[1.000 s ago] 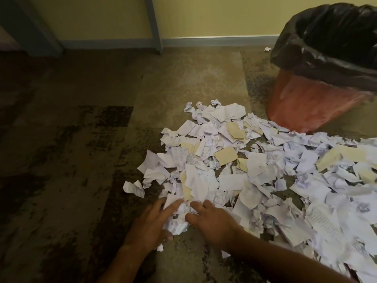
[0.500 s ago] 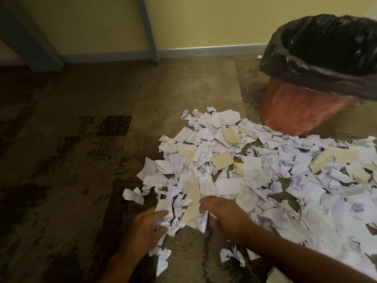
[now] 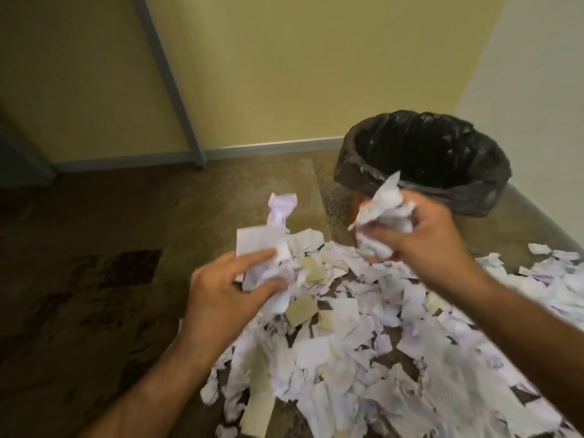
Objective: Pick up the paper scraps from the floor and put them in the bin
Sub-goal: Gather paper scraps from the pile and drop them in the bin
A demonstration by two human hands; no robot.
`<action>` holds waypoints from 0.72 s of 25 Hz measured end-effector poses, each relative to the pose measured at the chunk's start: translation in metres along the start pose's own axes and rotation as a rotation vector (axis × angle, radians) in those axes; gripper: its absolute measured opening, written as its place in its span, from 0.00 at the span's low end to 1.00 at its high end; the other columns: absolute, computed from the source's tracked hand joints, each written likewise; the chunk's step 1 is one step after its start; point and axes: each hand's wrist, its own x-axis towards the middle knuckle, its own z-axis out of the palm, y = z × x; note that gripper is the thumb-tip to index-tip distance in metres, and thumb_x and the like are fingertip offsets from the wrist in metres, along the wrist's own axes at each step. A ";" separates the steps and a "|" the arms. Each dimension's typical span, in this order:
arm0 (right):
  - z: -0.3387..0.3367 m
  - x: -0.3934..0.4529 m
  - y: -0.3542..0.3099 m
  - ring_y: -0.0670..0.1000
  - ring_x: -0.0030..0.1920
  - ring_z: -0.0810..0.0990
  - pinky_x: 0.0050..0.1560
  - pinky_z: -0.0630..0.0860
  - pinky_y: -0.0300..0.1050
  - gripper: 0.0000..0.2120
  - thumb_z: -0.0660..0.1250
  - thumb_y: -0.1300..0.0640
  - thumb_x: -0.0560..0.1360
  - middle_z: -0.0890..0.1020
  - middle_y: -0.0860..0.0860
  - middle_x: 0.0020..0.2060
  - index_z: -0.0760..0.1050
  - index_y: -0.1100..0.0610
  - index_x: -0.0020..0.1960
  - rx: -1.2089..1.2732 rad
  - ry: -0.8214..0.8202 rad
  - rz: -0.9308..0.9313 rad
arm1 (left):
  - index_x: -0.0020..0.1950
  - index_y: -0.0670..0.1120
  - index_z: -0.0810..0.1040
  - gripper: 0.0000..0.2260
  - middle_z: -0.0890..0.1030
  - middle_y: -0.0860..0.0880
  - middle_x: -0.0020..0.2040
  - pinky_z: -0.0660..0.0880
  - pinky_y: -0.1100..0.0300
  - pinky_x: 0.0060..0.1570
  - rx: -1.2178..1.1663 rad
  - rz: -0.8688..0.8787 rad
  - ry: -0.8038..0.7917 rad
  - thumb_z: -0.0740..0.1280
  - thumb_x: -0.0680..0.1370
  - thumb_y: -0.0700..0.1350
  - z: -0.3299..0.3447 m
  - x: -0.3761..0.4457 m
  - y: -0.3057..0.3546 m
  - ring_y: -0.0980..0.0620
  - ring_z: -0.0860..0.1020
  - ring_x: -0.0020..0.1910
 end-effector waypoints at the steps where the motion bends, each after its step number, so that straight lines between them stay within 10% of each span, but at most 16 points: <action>1: -0.019 0.020 -0.015 0.50 0.45 0.85 0.38 0.82 0.45 0.11 0.75 0.62 0.70 0.85 0.52 0.46 0.78 0.58 0.51 0.020 0.063 -0.013 | 0.58 0.53 0.82 0.22 0.77 0.63 0.50 0.77 0.73 0.45 -0.013 0.017 0.009 0.77 0.65 0.52 0.007 0.024 0.020 0.68 0.79 0.49; 5: -0.086 0.109 -0.041 0.54 0.44 0.85 0.38 0.83 0.54 0.08 0.78 0.63 0.68 0.84 0.53 0.44 0.82 0.52 0.42 0.043 0.277 -0.072 | 0.59 0.50 0.82 0.21 0.80 0.59 0.53 0.75 0.75 0.45 -0.178 0.024 0.023 0.79 0.67 0.51 0.055 0.131 0.088 0.64 0.79 0.46; 9: -0.126 0.174 -0.020 0.57 0.45 0.84 0.37 0.83 0.56 0.19 0.77 0.59 0.65 0.82 0.55 0.50 0.79 0.54 0.55 -0.365 0.398 0.046 | 0.61 0.45 0.81 0.24 0.82 0.49 0.58 0.72 0.73 0.52 -0.195 -0.058 -0.112 0.80 0.67 0.47 0.135 0.219 0.118 0.56 0.80 0.52; 13: -0.130 0.192 -0.005 0.61 0.54 0.78 0.47 0.81 0.55 0.30 0.72 0.61 0.72 0.76 0.56 0.59 0.67 0.51 0.71 -1.036 0.046 0.273 | 0.77 0.53 0.63 0.33 0.70 0.49 0.73 0.74 0.52 0.63 -0.170 -0.077 -0.447 0.73 0.75 0.46 0.175 0.244 0.119 0.49 0.71 0.69; 18: -0.121 0.196 0.006 0.64 0.59 0.76 0.56 0.74 0.53 0.27 0.71 0.51 0.74 0.77 0.60 0.61 0.68 0.55 0.70 -1.284 0.027 0.176 | 0.72 0.53 0.70 0.26 0.82 0.48 0.56 0.83 0.52 0.39 -0.222 -0.108 -0.312 0.72 0.76 0.43 0.134 0.223 0.076 0.48 0.82 0.51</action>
